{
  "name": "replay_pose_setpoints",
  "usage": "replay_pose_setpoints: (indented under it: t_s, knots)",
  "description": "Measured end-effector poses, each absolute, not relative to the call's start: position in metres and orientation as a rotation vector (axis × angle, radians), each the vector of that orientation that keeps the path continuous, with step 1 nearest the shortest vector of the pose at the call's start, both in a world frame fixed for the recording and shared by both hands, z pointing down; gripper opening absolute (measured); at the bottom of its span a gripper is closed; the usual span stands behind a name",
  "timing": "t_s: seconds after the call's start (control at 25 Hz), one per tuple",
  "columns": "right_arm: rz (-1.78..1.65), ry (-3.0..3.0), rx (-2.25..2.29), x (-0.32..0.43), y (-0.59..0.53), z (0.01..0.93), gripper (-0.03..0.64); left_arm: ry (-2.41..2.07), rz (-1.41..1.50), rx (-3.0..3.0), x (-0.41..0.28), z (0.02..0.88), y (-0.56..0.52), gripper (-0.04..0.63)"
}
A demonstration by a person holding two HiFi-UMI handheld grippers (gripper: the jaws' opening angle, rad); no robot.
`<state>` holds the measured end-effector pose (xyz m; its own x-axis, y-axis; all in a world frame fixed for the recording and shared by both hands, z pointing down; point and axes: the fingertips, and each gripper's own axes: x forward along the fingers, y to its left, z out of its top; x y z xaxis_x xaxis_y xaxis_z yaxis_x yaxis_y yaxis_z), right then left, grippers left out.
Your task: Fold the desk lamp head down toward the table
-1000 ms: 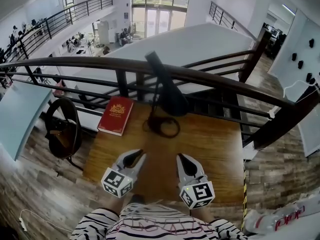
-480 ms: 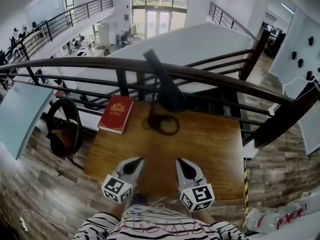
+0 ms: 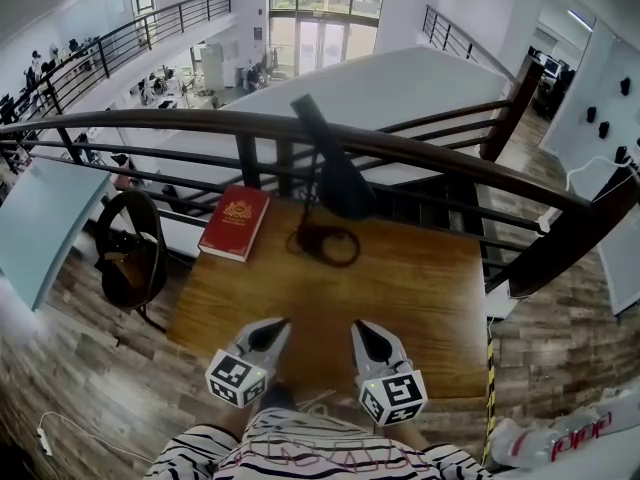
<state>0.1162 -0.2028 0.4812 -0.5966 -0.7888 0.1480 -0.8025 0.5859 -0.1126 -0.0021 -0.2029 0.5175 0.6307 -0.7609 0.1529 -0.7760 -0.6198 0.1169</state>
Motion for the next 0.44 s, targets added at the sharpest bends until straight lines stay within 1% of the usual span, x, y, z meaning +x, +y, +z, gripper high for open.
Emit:
replay_pose_setpoints:
  t_s: [0.44]
  knots:
    - [0.266, -2.715, 1.383, 0.1203, -0.2007, 0.4834, 0.003, -1.26, 0.147, 2.683, 0.0029, 0.5172, -0.2, 0.002]
